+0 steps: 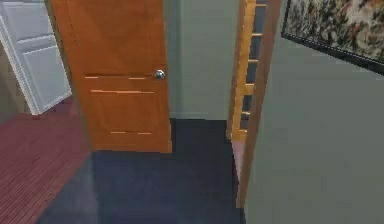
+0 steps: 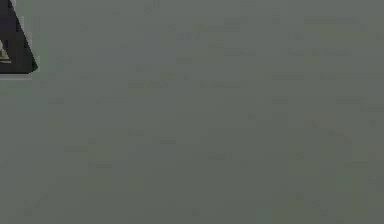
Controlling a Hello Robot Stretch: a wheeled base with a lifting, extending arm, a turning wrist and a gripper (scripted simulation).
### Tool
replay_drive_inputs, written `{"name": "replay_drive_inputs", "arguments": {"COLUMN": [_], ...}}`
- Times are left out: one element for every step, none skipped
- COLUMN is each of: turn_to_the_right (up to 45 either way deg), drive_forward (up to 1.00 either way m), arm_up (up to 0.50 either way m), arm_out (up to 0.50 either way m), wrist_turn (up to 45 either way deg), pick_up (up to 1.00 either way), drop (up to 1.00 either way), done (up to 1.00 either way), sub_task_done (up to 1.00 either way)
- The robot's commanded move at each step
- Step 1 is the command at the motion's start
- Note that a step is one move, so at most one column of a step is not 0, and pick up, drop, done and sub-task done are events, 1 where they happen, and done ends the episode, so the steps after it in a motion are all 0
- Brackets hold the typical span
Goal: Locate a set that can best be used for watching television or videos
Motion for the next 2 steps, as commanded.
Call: {"name": "replay_drive_inputs", "arguments": {"turn_to_the_right": [-42.0,0.0], "drive_forward": [0.00,1.00], "arm_up": [0.00,0.00], "arm_out": [0.00,0.00], "wrist_turn": [0.0,0.0], "pick_up": [0.00,0.00], "drop": [0.00,0.00], "done": [0.00,0.00], "sub_task_done": [0.00,0.00]}}
